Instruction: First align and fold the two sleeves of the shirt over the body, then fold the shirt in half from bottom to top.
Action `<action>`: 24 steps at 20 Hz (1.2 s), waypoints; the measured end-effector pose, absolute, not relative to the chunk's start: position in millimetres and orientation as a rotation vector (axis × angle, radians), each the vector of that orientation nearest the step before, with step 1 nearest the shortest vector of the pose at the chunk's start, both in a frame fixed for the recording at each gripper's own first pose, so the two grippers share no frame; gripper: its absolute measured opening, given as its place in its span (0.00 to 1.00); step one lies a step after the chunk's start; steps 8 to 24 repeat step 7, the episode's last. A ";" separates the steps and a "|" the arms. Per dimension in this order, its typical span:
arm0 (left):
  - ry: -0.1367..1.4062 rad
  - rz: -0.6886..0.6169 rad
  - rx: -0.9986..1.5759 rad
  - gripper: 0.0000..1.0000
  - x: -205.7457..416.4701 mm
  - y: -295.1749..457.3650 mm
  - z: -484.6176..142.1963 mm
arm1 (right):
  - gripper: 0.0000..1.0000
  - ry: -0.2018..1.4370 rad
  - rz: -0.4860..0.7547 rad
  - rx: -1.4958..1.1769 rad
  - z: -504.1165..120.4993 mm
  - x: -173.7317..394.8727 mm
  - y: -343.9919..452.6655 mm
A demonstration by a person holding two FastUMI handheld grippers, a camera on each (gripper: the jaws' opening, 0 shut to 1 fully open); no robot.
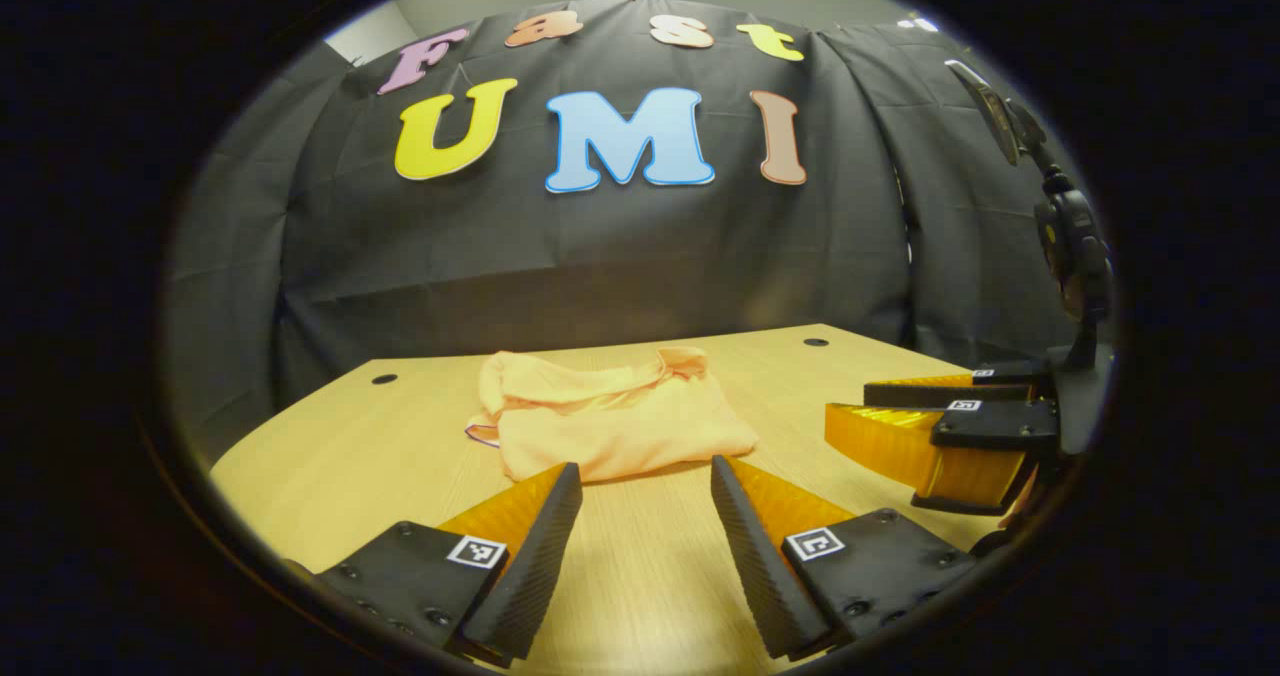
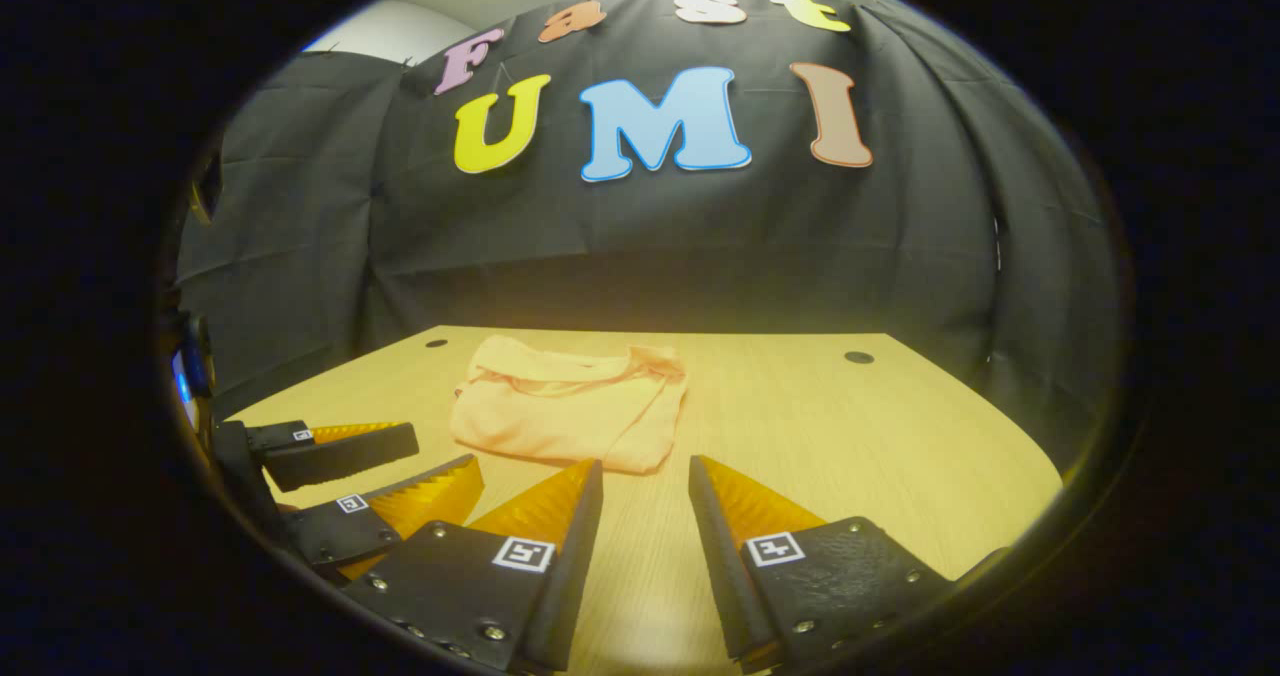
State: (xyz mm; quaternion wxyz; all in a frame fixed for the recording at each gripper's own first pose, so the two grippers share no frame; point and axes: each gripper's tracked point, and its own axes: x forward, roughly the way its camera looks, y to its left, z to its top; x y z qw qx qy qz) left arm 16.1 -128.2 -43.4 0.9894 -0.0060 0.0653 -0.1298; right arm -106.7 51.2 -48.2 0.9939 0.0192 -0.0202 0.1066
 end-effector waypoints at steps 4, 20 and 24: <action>0.109 -0.247 -0.003 0.88 11.3 -129.4 -42.6 | 0.56 -0.069 0.203 0.052 -50.8 -111.6 49.0; 0.090 -0.232 -0.015 0.91 9.0 -124.5 -39.8 | 0.56 -0.084 0.197 0.076 -51.8 -111.6 49.3; 0.090 -0.232 -0.015 0.91 9.0 -124.5 -39.8 | 0.56 -0.084 0.197 0.076 -51.8 -111.6 49.3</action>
